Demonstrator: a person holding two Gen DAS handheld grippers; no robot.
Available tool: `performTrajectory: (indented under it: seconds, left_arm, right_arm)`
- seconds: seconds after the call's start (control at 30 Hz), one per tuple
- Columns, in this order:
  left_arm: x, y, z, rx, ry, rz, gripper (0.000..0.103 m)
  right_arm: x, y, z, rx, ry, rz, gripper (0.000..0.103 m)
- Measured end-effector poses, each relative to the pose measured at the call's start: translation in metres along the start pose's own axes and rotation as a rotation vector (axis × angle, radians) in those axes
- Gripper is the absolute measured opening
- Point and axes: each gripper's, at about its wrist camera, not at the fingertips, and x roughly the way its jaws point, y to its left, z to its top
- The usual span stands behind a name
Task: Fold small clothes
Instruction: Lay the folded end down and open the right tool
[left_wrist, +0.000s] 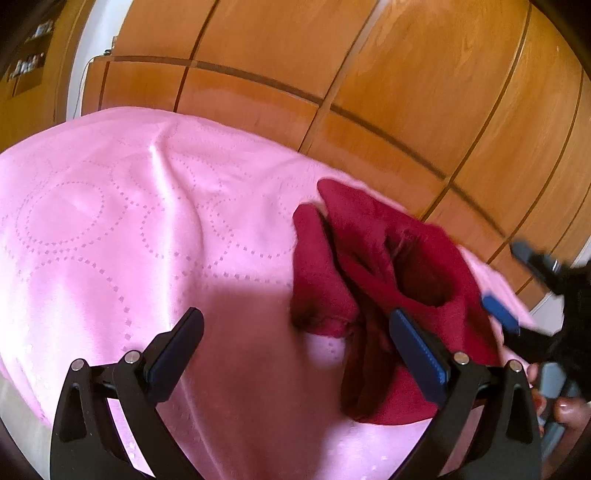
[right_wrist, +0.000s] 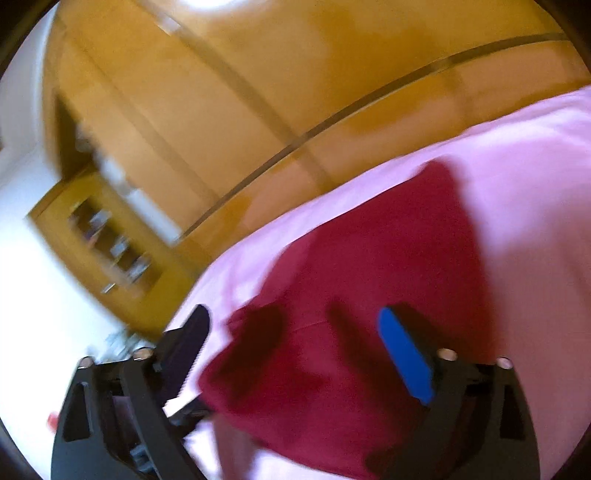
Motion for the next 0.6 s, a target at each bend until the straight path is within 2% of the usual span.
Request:
performTrajectory:
  seconds: [0.07, 0.13, 0.3, 0.5, 0.6]
  left_arm:
    - [-0.005, -0.001, 0.003, -0.016, -0.017, -0.030, 0.100]
    - [-0.008, -0.005, 0.009, -0.025, -0.028, -0.067, 0.100]
    - [-0.004, -0.018, 0.021, -0.024, -0.021, -0.148, 0.100]
    - [-0.003, -0.020, 0.029, -0.091, -0.038, -0.199, 0.101]
    - [0.001, -0.024, 0.026, -0.060, -0.006, -0.166, 0.101]
  right_arm:
    - [-0.019, -0.019, 0.003, 0.038, -0.039, -0.085, 0.094]
    - [-0.033, -0.039, 0.004, 0.073, -0.040, -0.157, 0.094]
    - [-0.053, -0.069, -0.006, 0.123, -0.016, -0.253, 0.094]
    - [-0.052, -0.069, -0.023, -0.002, 0.077, -0.330, 0.094]
    - [-0.050, -0.064, -0.025, -0.084, 0.100, -0.385, 0.096]
